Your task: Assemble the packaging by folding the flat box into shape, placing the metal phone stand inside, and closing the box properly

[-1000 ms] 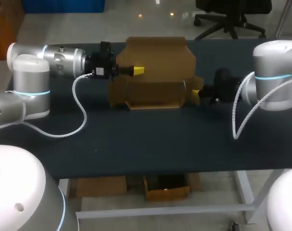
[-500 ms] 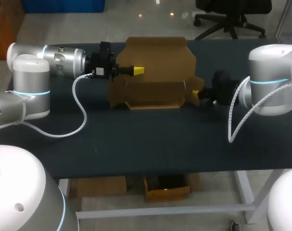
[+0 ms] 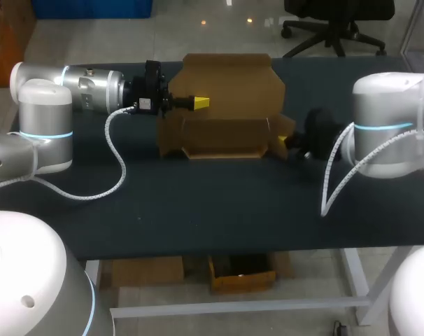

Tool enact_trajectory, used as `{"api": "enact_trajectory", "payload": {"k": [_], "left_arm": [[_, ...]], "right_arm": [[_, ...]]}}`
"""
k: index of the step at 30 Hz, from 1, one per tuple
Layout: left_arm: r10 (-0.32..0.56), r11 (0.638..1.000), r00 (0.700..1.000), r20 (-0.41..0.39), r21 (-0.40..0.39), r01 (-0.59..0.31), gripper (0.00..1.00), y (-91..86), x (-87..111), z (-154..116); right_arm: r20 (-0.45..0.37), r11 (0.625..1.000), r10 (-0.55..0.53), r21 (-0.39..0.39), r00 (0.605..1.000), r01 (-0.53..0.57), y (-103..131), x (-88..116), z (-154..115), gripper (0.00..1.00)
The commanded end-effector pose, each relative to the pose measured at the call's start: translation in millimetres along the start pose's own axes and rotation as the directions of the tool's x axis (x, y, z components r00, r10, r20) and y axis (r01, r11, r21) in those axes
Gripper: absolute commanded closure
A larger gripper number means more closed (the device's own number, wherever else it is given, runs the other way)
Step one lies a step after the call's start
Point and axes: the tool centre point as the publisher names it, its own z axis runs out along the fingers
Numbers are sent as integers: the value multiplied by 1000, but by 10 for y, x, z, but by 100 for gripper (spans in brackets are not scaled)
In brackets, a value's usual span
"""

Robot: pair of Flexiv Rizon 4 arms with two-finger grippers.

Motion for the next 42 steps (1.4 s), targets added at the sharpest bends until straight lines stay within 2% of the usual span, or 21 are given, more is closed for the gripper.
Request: {"api": "enact_trajectory", "payload": {"k": [1, 4, 6, 12, 27, 35, 37, 42], "left_arm": [[0, 1000, 1000, 0, 0, 0, 100, 28, -1, 1], [0, 1000, 1000, 0, 0, 0, 100, 28, -1, 1], [0, 1000, 1000, 0, 0, 0, 100, 28, -1, 1], [0, 1000, 1000, 0, 0, 0, 100, 28, -1, 1], [0, 1000, 1000, 0, 0, 0, 100, 28, -1, 1], [0, 1000, 1000, 0, 0, 0, 100, 28, -1, 1], [0, 1000, 1000, 0, 0, 0, 100, 28, -1, 1], [0, 1000, 1000, 0, 0, 0, 100, 28, -1, 1]], "right_arm": [[35, 1000, 1, -10, 999, -1, -23, 95, -9, 99], [49, 1000, 9, -9, 999, -8, -28, 127, -16, 94], [59, 1000, 15, -6, 998, -15, -33, 145, -18, 84], [84, 999, 37, -8, 996, -36, -42, 192, -17, 79], [126, 998, 63, -10, 990, -62, 14, 342, 33, 76], [140, 997, 76, -8, 987, -75, 50, 428, 90, 71], [144, 997, 78, -7, 987, -78, 60, 449, 107, 67], [156, 996, 83, -4, 984, -84, 92, 508, 152, 67]]}}
